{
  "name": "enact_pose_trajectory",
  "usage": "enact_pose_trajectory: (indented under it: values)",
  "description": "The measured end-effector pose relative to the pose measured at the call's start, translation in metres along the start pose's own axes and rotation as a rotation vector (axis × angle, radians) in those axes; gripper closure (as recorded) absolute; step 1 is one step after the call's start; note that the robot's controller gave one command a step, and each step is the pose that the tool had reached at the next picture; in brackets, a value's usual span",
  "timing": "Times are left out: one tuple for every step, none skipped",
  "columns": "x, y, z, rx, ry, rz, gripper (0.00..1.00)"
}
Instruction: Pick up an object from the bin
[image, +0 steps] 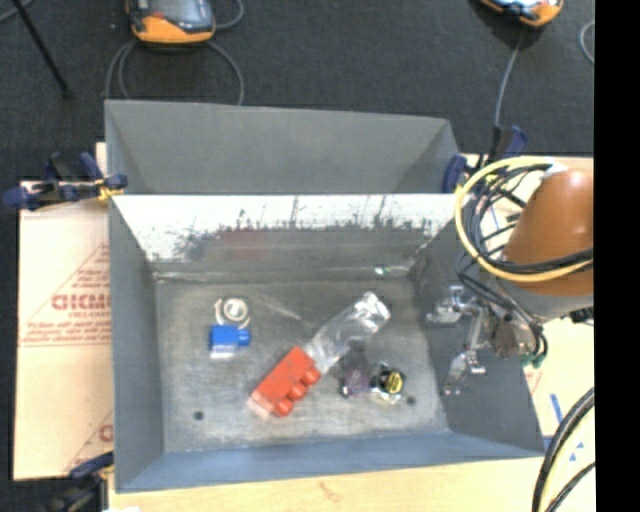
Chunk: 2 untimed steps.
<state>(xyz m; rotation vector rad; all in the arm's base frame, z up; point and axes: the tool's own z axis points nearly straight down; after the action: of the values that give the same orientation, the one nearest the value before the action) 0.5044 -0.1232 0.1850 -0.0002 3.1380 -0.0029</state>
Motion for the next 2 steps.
enact_pose_trajectory:
  values:
    - [-0.009,0.057,0.073,-0.006,0.007,0.06,0.0]
    - [0.005,0.053,0.056,-0.002,0.003,0.163,0.0]
